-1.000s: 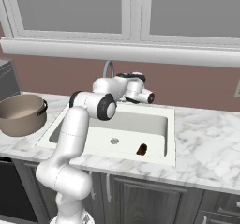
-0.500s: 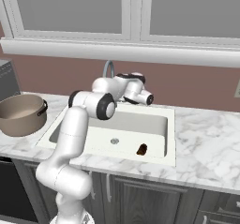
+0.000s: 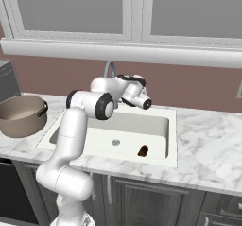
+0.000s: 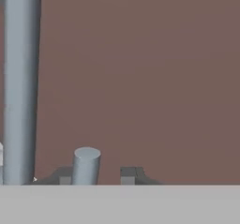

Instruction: Dump the sweet potato from the pot into the sink. Then turn on the water and wash the sweet potato. Then turn off the water and put the sweet potato back in the pot.

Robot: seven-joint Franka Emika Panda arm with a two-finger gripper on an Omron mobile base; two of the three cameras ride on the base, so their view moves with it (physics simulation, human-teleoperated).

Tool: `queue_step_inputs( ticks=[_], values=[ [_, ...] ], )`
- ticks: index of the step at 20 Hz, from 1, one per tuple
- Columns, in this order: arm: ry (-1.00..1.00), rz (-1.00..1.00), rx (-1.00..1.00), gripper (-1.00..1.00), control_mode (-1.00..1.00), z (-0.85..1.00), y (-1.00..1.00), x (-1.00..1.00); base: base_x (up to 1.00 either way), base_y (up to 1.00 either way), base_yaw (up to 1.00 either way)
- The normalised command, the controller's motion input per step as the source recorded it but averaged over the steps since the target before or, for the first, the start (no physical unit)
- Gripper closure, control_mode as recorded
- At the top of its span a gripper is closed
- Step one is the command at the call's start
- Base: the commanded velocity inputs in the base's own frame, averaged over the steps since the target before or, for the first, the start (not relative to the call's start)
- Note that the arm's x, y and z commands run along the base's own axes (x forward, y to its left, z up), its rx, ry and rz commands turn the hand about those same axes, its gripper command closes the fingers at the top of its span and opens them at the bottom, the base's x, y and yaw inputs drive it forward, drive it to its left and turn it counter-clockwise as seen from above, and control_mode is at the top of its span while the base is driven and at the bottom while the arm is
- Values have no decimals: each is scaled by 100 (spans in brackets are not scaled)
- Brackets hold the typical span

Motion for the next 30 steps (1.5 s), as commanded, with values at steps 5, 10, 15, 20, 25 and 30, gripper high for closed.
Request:
queue_step_inputs(
  ticks=[5, 10, 15, 20, 25, 30],
  values=[
    [3, -15, 4, 100, -100, -7, -45, 2, 0, 0, 0],
    [1, -11, 1, 100, -100, -19, -50, 6, 0, 0, 0],
    [0, -6, 0, 100, -100, -29, -54, 6, 0, 0, 0],
    [0, -4, 1, 100, -100, -39, -58, 2, 0, 0, 0],
    [0, -4, 2, 100, -100, -45, -58, 0, 0, 0, 0],
    [0, -3, 3, 100, -100, -51, -63, 0, 0, 0, 0]
  ],
)
